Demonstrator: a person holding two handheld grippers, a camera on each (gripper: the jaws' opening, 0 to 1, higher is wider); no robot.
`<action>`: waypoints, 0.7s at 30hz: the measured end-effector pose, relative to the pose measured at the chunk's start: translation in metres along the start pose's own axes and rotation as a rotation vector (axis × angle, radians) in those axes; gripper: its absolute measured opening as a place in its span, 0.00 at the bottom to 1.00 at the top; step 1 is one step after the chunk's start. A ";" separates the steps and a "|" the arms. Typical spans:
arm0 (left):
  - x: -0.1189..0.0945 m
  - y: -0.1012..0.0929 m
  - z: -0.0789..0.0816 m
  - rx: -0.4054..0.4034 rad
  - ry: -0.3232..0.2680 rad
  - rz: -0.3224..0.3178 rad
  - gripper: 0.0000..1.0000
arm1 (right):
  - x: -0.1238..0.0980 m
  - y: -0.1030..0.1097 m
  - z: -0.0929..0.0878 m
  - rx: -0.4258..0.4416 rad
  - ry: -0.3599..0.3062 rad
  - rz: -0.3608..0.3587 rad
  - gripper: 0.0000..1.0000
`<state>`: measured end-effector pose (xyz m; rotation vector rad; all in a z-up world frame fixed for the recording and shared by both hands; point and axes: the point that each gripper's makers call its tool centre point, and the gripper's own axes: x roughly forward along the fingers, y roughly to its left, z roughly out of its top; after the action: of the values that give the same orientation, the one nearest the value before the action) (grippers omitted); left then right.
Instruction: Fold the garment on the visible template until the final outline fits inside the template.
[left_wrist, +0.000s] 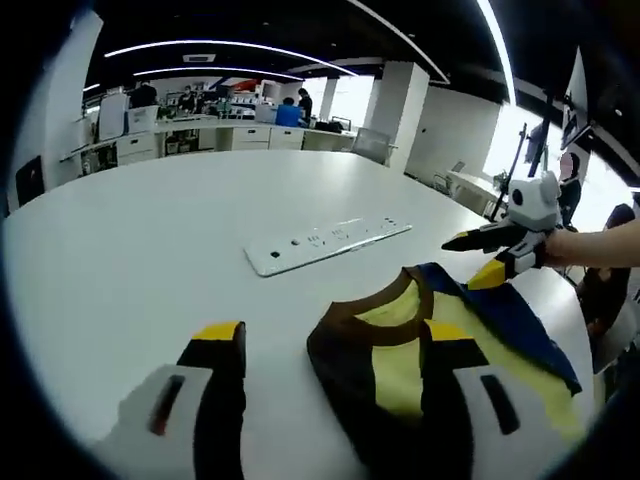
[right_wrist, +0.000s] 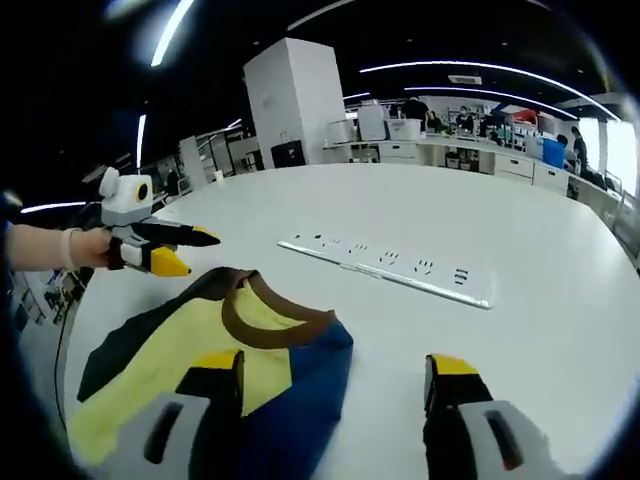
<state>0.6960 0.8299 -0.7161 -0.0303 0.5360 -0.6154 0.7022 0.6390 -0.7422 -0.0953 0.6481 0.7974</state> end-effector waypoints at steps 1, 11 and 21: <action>-0.002 0.000 -0.001 0.013 0.009 0.004 0.71 | -0.001 0.001 -0.001 -0.006 0.006 -0.003 0.83; -0.018 -0.016 0.000 0.008 0.009 -0.034 0.76 | -0.021 0.011 0.003 -0.018 0.005 0.005 0.86; -0.039 -0.026 0.001 -0.011 0.008 -0.039 0.74 | -0.048 0.015 0.004 -0.022 -0.004 -0.006 0.86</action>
<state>0.6557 0.8300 -0.6916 -0.0490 0.5478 -0.6509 0.6690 0.6201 -0.7090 -0.1161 0.6347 0.7988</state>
